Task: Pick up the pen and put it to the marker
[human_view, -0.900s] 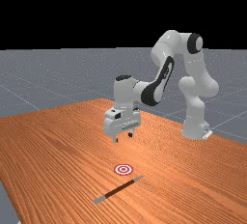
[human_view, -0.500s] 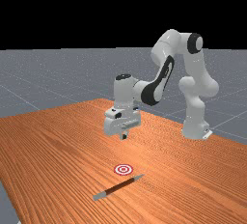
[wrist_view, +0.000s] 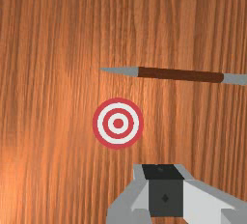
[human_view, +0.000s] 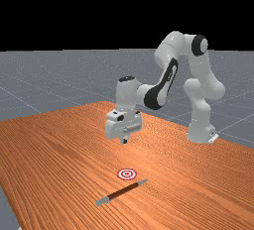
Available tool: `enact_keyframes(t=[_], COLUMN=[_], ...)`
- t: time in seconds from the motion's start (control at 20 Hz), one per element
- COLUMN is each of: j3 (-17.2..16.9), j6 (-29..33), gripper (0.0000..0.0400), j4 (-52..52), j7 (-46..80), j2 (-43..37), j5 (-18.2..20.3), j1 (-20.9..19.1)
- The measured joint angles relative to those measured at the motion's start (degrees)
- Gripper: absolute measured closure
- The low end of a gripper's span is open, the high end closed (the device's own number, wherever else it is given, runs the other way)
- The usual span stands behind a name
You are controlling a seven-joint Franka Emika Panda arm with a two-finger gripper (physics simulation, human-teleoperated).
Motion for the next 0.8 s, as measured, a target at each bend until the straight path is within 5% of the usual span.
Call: enact_keyframes(t=[0.1,0.15,0.2,0.25,0.35,0.5,0.55,0.6,0.7,0.8], j3=[0.04,-0.01,-0.08,-0.74,-0.85,-0.94,-0.72,-0.68,-0.62,-1.06], j6=[-0.02,-0.03,-0.03,-9.21,-6.87,-5.12,-2.68,-2.68,-2.7,-11.78], gripper=[0.04,0.0243,0.0147,0.0089,0.0033,0.0007,0.0161,0.0255,0.0347,0.038], j4=[0.02,0.04,0.05,5.98,4.29,2.9,1.34,1.37,1.41,7.6], j7=[-1.35,-1.69,-1.94,0.55,0.04,-0.27,-1.4,-1.77,-2.62,-1.02], j2=[0.01,0.02,0.03,2.8,1.93,1.21,0.43,0.4,0.42,3.52], j5=[0.12,0.18,0.24,0.11,0.22,0.29,0.34,0.33,0.36,0.16], j1=[-0.57,-0.81,-1.02,-0.63,-1.06,-1.35,-1.6,-1.69,-1.97,-1.72])
